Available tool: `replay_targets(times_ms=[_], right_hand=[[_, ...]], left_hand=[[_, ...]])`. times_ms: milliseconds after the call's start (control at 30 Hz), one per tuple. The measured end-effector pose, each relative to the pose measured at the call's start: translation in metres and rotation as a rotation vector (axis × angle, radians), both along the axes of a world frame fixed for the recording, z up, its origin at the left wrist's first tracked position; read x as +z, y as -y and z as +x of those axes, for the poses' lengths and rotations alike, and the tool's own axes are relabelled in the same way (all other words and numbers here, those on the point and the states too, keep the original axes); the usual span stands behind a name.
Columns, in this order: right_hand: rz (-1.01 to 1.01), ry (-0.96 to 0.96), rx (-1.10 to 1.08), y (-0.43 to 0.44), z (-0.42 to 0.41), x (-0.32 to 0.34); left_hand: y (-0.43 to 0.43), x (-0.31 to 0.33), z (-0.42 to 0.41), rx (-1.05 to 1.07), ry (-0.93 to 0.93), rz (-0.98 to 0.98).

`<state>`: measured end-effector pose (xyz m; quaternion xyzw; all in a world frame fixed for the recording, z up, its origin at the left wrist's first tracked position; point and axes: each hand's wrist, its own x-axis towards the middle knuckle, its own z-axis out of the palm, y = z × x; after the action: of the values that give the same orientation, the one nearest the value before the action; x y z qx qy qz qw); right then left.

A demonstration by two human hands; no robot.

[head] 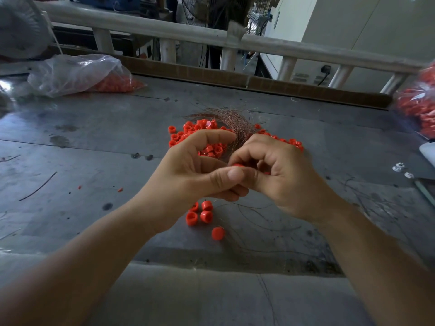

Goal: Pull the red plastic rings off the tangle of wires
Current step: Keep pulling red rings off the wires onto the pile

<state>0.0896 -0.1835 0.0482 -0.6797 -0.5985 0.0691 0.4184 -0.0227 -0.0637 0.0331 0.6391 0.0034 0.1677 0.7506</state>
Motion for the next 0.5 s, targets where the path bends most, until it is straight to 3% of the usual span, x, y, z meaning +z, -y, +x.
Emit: replay_targets(times_ms=[233, 500], right_hand=[[0.027, -0.011, -0.025, 0.0011, -0.011, 0.0032], [0.022, -0.057, -0.014, -0.0009, -0.0065, 0.0002]], left_hand=[[0.0048, -0.0001, -0.0033, 0.025, 0.086, 0.043], [0.0032, 0.0013, -0.0021, 0.028, 0.041, 0.003]])
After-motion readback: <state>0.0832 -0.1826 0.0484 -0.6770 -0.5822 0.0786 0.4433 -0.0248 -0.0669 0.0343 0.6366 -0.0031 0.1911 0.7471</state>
